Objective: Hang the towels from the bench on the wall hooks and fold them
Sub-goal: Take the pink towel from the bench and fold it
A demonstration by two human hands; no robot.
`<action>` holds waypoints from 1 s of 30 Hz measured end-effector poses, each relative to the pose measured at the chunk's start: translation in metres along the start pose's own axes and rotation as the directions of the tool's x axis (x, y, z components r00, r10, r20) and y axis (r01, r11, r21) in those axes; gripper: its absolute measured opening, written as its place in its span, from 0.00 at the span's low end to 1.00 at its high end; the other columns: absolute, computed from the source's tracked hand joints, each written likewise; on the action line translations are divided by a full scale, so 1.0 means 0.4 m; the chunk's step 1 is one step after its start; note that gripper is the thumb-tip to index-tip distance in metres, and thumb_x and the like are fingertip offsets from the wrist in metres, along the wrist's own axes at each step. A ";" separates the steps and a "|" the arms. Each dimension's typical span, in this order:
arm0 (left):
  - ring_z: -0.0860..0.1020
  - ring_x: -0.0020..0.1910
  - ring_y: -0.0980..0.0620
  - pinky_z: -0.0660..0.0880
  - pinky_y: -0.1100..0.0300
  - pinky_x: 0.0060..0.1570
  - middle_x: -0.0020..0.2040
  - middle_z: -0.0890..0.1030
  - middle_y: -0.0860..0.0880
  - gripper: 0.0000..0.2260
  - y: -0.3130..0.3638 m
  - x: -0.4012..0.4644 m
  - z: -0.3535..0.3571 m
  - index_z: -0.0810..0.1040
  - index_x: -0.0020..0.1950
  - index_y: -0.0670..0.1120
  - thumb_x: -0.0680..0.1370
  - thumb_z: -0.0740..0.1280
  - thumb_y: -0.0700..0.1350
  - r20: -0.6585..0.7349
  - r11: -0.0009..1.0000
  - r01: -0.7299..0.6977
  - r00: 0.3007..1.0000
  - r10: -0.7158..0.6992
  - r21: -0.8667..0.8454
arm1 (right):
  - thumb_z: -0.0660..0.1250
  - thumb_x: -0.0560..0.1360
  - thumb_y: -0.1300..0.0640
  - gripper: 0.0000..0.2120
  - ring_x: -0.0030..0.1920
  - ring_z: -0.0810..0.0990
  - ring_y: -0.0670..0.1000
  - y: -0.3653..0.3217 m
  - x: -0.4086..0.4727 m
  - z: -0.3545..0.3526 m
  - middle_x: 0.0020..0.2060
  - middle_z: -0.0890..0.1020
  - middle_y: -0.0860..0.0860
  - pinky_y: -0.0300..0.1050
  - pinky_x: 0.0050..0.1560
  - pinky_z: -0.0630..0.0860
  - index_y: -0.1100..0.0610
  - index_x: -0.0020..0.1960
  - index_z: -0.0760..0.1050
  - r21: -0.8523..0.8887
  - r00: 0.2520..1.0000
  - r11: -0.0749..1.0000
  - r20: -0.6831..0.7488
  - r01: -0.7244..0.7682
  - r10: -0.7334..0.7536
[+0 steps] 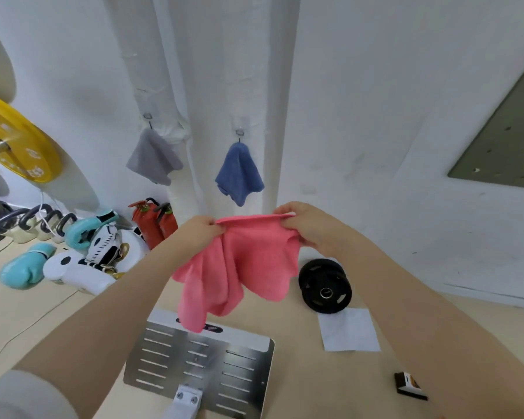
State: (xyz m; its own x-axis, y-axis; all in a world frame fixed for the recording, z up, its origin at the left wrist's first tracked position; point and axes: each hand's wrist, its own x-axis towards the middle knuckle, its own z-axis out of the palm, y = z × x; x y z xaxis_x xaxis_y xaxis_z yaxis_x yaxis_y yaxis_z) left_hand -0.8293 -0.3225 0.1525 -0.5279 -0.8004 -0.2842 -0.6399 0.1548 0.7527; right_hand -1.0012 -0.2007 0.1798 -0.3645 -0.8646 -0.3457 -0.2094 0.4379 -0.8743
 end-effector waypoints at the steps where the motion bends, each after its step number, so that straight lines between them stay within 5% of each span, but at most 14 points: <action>1: 0.71 0.38 0.48 0.69 0.58 0.39 0.35 0.72 0.47 0.08 0.008 0.002 -0.002 0.72 0.38 0.45 0.77 0.63 0.42 -0.007 0.999 0.012 1.000 -0.011 0.041 | 0.55 0.75 0.67 0.11 0.34 0.71 0.48 -0.005 0.002 0.007 0.35 0.73 0.51 0.41 0.36 0.71 0.56 0.50 0.73 0.054 0.997 0.997 0.049 -0.056 0.053; 4: 0.65 0.33 0.52 0.61 0.62 0.31 0.32 0.66 0.49 0.12 0.033 0.018 -0.019 0.66 0.33 0.49 0.75 0.61 0.38 -0.052 1.000 0.007 0.999 -0.008 -0.016 | 0.54 0.76 0.67 0.11 0.33 0.69 0.49 -0.020 0.022 0.016 0.33 0.70 0.52 0.42 0.36 0.70 0.56 0.43 0.72 0.109 0.990 0.988 0.103 -0.106 0.095; 7: 0.63 0.32 0.54 0.59 0.62 0.32 0.33 0.66 0.49 0.05 0.053 0.022 -0.047 0.67 0.33 0.49 0.67 0.61 0.40 -0.037 0.960 -0.003 0.999 -0.008 -0.281 | 0.55 0.76 0.66 0.12 0.30 0.67 0.48 -0.034 0.038 0.023 0.32 0.69 0.52 0.41 0.33 0.69 0.56 0.56 0.70 0.132 0.992 0.983 0.046 -0.125 0.120; 9: 0.66 0.32 0.53 0.63 0.61 0.34 0.35 0.70 0.48 0.04 0.052 0.026 -0.058 0.72 0.38 0.47 0.67 0.61 0.39 0.009 0.849 0.028 1.000 -0.028 -0.528 | 0.55 0.76 0.66 0.18 0.25 0.67 0.46 -0.041 0.046 0.028 0.30 0.68 0.51 0.37 0.27 0.68 0.52 0.62 0.67 0.233 0.996 0.968 0.003 -0.092 0.094; 13: 0.73 0.31 0.55 0.74 0.62 0.36 0.35 0.75 0.48 0.09 0.049 0.025 -0.062 0.74 0.49 0.47 0.76 0.62 0.34 0.004 0.755 -0.098 0.991 0.132 -0.649 | 0.54 0.74 0.69 0.15 0.21 0.61 0.45 -0.053 0.044 0.043 0.26 0.64 0.50 0.34 0.21 0.58 0.52 0.47 0.73 0.358 0.994 0.928 -0.049 0.105 -0.094; 16: 0.79 0.37 0.54 0.77 0.59 0.44 0.41 0.80 0.46 0.11 0.048 0.017 -0.058 0.73 0.55 0.46 0.75 0.66 0.35 0.012 0.725 -0.143 0.979 0.204 -0.674 | 0.54 0.76 0.68 0.13 0.21 0.67 0.44 -0.068 0.037 0.052 0.24 0.70 0.49 0.34 0.20 0.65 0.57 0.40 0.74 0.504 0.981 0.858 0.094 0.101 -0.171; 19: 0.81 0.38 0.54 0.78 0.60 0.43 0.43 0.82 0.47 0.14 0.055 0.006 -0.047 0.71 0.59 0.44 0.75 0.66 0.35 0.040 0.670 -0.125 0.973 0.225 -0.731 | 0.61 0.73 0.62 0.07 0.33 0.82 0.46 -0.081 0.018 0.052 0.34 0.82 0.50 0.36 0.29 0.77 0.59 0.48 0.77 0.623 0.920 0.782 0.304 0.005 -0.247; 21: 0.79 0.36 0.54 0.77 0.62 0.39 0.41 0.81 0.48 0.10 0.059 0.001 -0.038 0.73 0.56 0.44 0.76 0.63 0.34 0.038 0.600 -0.097 0.977 0.208 -0.794 | 0.63 0.71 0.64 0.12 0.48 0.83 0.49 -0.077 0.017 0.054 0.46 0.84 0.51 0.39 0.39 0.81 0.59 0.54 0.76 0.632 0.887 0.775 0.340 0.031 -0.313; 23: 0.78 0.36 0.55 0.76 0.64 0.38 0.38 0.81 0.49 0.06 0.058 -0.006 -0.033 0.75 0.49 0.45 0.77 0.62 0.35 0.052 0.559 -0.055 0.984 0.173 -0.828 | 0.63 0.71 0.68 0.14 0.51 0.82 0.48 -0.073 0.023 0.069 0.47 0.84 0.50 0.40 0.45 0.81 0.58 0.55 0.76 0.548 0.900 0.821 0.259 0.162 -0.350; 26: 0.78 0.35 0.55 0.76 0.65 0.37 0.35 0.81 0.50 0.05 0.036 -0.010 -0.028 0.77 0.44 0.44 0.77 0.63 0.39 0.105 0.519 -0.013 0.975 0.198 -0.855 | 0.65 0.72 0.69 0.11 0.41 0.82 0.44 -0.073 0.033 0.099 0.37 0.84 0.48 0.38 0.47 0.78 0.54 0.45 0.78 0.260 0.926 0.891 -0.037 0.373 -0.377; 30: 0.77 0.34 0.55 0.75 0.63 0.40 0.35 0.81 0.50 0.06 0.006 -0.006 -0.034 0.78 0.43 0.46 0.78 0.64 0.43 0.112 0.547 0.013 0.983 0.147 -0.837 | 0.69 0.71 0.62 0.07 0.43 0.74 0.45 -0.065 0.041 0.132 0.39 0.77 0.47 0.33 0.47 0.68 0.52 0.40 0.81 -0.269 0.839 0.836 -0.143 0.478 -0.525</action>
State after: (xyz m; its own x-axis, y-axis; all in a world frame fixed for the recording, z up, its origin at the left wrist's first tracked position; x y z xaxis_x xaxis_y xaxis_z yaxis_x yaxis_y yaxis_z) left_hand -0.8222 -0.3281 0.1632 -0.6755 -0.6990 -0.2347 0.1100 -0.4104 0.9053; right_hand -0.9537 -0.2394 0.1788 -0.3257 -0.9199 0.2182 -0.5931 0.0191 -0.8049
